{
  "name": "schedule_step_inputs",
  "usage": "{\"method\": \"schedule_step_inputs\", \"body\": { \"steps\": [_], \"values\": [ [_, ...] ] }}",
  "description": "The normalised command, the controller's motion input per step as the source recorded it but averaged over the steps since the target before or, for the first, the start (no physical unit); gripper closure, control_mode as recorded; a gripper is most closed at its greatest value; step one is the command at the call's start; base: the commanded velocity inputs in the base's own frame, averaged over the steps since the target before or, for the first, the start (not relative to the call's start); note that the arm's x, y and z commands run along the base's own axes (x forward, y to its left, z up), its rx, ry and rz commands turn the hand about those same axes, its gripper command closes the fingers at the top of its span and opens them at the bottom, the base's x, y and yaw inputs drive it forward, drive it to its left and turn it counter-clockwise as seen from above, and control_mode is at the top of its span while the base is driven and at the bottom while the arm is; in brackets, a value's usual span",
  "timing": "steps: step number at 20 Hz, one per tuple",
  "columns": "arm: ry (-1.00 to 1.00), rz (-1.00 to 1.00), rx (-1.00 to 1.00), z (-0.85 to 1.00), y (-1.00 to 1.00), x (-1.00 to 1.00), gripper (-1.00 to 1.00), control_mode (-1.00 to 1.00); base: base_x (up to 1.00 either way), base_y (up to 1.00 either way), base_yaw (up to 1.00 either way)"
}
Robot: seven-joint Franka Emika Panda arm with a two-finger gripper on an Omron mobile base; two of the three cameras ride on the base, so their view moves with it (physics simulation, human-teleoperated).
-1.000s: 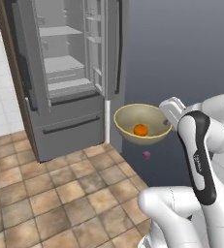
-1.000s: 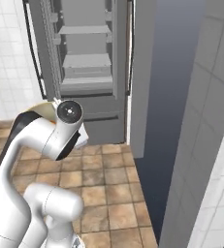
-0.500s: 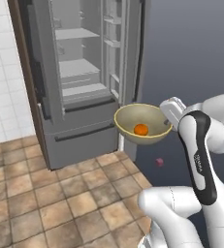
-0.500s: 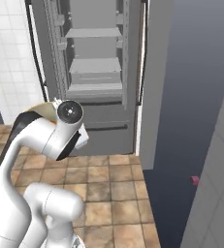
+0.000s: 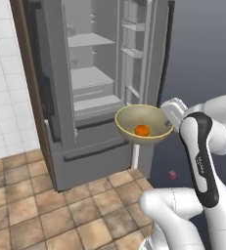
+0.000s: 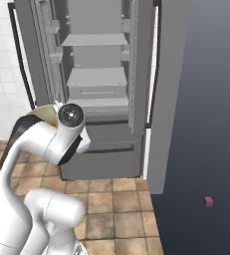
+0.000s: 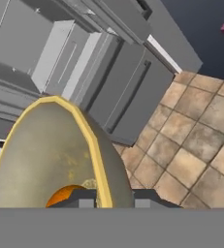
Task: Move the glass cup from next to the sink to the open cabinet. Then, move the bowl with the tangerine to the fridge to clear the area for faucet cleaning.
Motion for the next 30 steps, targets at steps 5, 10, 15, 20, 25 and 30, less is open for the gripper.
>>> {"method": "schedule_step_inputs", "body": {
  "steps": [5, 10, 15, 20, 25, 30],
  "values": [
    [0.00, 0.00, 0.00, 0.00, 0.00, 0.00, 1.00, 1.00, 1.00, 0.00, 0.00],
    [0.00, 0.00, 0.00, 0.00, 0.00, 0.00, 1.00, 1.00, 0.79, -0.04, 0.00],
    [0.00, 0.00, 0.00, 0.00, 0.00, 0.00, 1.00, 1.00, 0.32, -0.25, -0.04],
    [0.00, 0.00, 0.00, 0.00, 0.00, 0.00, 1.00, 1.00, 0.02, -0.16, 0.00],
    [0.00, 0.00, 0.00, 0.00, 0.00, 0.00, 1.00, 1.00, 0.29, -0.25, 0.00],
    [0.00, 0.00, 0.00, 0.00, 0.00, 0.00, 1.00, 1.00, 0.66, 0.00, -0.04]
  ]
}}
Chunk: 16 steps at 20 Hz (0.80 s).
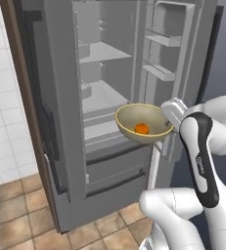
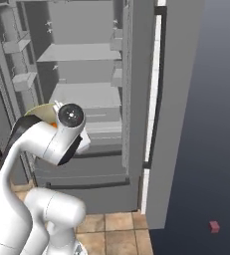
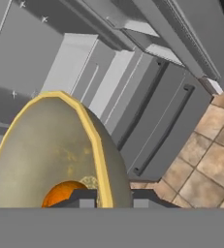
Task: Move the glass cup from next to the sink to the open cabinet. Then, move the bowl with the tangerine to the fridge to clear the area for faucet cleaning.
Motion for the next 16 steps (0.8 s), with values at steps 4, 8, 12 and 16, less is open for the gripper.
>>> {"method": "schedule_step_inputs", "body": {
  "steps": [4, 8, 12, 16],
  "values": [
    [0.00, 0.00, 0.00, 0.00, 0.00, 0.00, 1.00, 1.00, 0.74, 0.28, -0.04],
    [0.00, 0.00, 0.00, 0.00, 0.00, 0.00, 1.00, 1.00, 0.97, 0.01, -0.11],
    [0.00, 0.00, 0.00, 0.00, 0.00, 0.00, 1.00, 1.00, 0.77, 0.00, -0.09],
    [0.00, 0.00, 0.00, 0.00, 0.00, 0.00, 1.00, 1.00, 0.49, 0.00, -0.08]
  ]
}}
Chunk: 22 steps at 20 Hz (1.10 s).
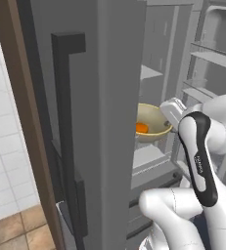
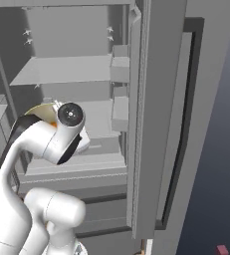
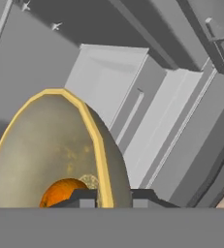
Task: Move the glass cup from next to the sink to the open cabinet. Then, move the bowl with the tangerine to the fridge to clear the area for faucet cleaning.
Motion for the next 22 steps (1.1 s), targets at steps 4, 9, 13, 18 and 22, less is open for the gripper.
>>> {"method": "schedule_step_inputs", "body": {
  "steps": [4, 9, 13, 18, 22],
  "values": [
    [0.00, 0.00, 0.00, 0.00, 0.00, 0.00, 1.00, 1.00, 0.13, 0.00, -0.09],
    [-0.17, -0.22, 0.00, 0.53, 0.09, 0.01, 1.00, -1.00, 0.00, 0.00, 0.00],
    [-0.23, -0.31, -0.01, 0.77, 0.30, 0.04, 1.00, -1.00, 0.00, 0.00, 0.00],
    [-0.14, -0.25, -0.01, 0.56, 0.32, 0.22, 1.00, -1.00, 0.00, 0.00, 0.00],
    [-0.07, -0.04, 0.02, 0.25, 0.00, 0.26, 1.00, -1.00, 0.00, 0.00, 0.00]
  ]
}}
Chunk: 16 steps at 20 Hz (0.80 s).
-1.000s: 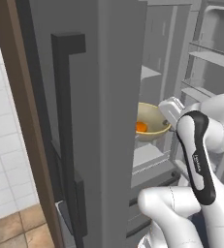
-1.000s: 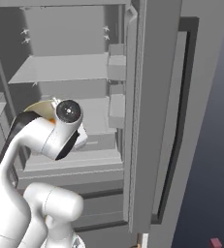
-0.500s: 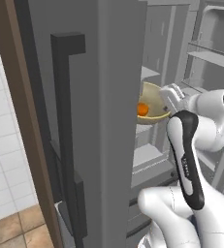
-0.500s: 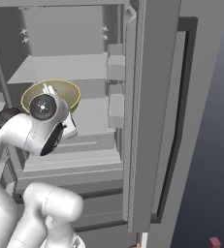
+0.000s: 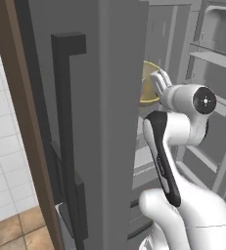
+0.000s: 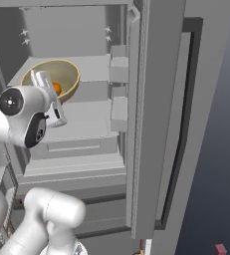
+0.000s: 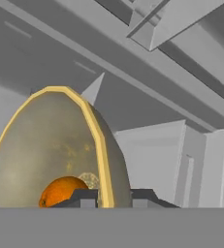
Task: Move the glass cup from next to the sink to the open cabinet. Then, move the bowl with the tangerine to the fridge to clear the area for faucet cleaning.
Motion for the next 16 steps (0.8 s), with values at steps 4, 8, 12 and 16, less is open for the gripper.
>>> {"method": "schedule_step_inputs", "body": {
  "steps": [4, 8, 12, 16],
  "values": [
    [-0.03, 0.00, 0.04, 0.09, -0.05, 0.16, 1.00, -1.00, 0.00, 0.00, 0.00],
    [0.00, 0.00, 0.09, 0.01, -0.29, 0.48, 1.00, -1.00, 0.00, 0.00, 0.00],
    [0.00, 0.00, 0.13, 0.03, -0.03, 0.88, 1.00, -1.00, 0.00, 0.00, 0.00],
    [0.00, 0.00, 0.09, 0.22, 0.08, 0.99, 1.00, -1.00, 0.00, 0.00, 0.00]
  ]
}}
